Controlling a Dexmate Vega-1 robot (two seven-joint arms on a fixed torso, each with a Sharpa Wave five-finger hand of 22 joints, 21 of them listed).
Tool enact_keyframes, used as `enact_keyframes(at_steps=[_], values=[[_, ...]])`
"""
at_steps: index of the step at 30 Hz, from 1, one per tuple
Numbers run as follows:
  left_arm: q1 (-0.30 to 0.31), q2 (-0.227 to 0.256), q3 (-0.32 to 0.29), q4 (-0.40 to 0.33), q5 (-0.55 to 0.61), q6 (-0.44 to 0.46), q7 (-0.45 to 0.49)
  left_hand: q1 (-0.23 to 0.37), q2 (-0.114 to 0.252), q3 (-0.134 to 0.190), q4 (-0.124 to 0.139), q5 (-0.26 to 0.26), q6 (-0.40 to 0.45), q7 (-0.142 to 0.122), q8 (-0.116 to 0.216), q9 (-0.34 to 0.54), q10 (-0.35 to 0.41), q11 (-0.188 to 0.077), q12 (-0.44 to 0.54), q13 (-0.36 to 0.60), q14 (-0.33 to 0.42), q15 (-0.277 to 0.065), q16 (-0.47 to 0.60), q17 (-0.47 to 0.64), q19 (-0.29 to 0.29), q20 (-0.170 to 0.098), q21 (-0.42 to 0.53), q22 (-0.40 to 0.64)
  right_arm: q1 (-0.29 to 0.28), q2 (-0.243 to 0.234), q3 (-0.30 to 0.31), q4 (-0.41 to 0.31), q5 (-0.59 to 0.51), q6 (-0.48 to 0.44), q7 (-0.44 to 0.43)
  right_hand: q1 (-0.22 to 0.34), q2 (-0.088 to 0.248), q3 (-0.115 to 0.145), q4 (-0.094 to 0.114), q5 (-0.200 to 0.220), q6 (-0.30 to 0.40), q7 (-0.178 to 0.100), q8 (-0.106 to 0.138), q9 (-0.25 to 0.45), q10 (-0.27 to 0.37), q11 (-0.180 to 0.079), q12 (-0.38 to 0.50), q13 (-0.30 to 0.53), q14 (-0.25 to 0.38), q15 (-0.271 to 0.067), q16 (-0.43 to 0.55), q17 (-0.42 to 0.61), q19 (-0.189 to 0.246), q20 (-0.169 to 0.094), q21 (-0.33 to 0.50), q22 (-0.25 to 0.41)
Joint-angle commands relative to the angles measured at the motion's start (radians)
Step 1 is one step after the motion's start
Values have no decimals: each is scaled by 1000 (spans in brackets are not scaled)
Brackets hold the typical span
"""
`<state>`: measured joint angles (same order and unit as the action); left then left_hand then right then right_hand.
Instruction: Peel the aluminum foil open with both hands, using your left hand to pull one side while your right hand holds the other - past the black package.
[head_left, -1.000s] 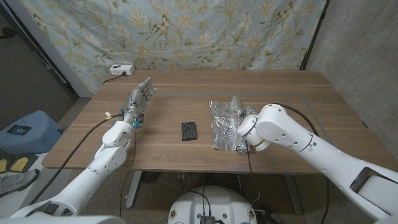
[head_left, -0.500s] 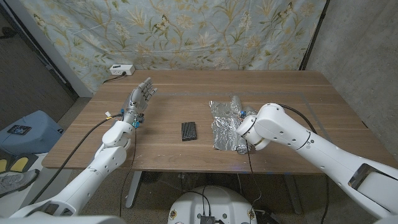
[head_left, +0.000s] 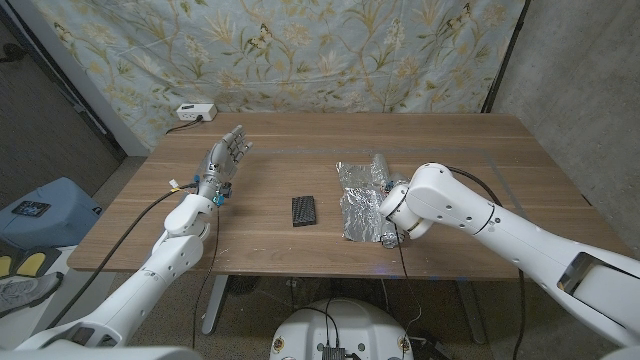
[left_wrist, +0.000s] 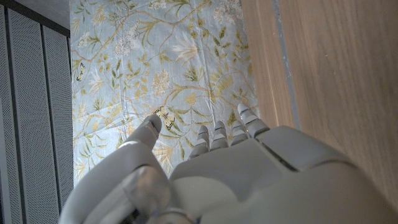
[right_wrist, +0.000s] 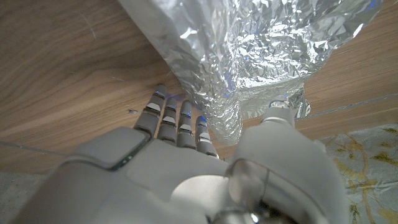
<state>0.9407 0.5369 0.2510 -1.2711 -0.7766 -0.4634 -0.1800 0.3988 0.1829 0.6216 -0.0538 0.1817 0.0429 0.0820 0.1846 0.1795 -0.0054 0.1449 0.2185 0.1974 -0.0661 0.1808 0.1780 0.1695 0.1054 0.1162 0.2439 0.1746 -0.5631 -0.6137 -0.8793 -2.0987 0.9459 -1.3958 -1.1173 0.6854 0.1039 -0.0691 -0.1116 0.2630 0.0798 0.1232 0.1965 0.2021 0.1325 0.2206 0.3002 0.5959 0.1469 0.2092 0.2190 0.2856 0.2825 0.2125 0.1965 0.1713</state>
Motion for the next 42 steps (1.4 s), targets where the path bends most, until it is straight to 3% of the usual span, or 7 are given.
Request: enact_keyframes(at_steps=[1,24,42], values=[[-11,-9,6,14,3,-2,-4,10,-1,1,-2,9,9,4,5,2,3,3,1,4,3,5,7,6,2,13,-1,6,41,-3,-43,33,37,0,0,12,4,-6,0,5,-5,87,0,2,-7,1,11,6,-7,7,-1,5,0,1,-2,4],[-11,-11,3,15,-3,-1,-3,12,1,-1,-1,9,28,-3,10,3,11,4,5,5,16,10,11,6,13,25,-2,6,69,8,-100,89,39,0,0,47,14,4,-1,-14,-45,88,-1,4,-51,0,81,84,10,6,3,26,12,1,-2,4],[-11,-11,2,14,-2,3,3,14,2,-1,-2,10,41,-6,12,4,21,9,8,6,28,15,13,7,21,29,-3,7,89,30,-166,150,-17,0,0,73,19,54,-9,-40,-34,88,-1,7,-60,-1,173,141,48,4,5,68,45,1,-1,5]])
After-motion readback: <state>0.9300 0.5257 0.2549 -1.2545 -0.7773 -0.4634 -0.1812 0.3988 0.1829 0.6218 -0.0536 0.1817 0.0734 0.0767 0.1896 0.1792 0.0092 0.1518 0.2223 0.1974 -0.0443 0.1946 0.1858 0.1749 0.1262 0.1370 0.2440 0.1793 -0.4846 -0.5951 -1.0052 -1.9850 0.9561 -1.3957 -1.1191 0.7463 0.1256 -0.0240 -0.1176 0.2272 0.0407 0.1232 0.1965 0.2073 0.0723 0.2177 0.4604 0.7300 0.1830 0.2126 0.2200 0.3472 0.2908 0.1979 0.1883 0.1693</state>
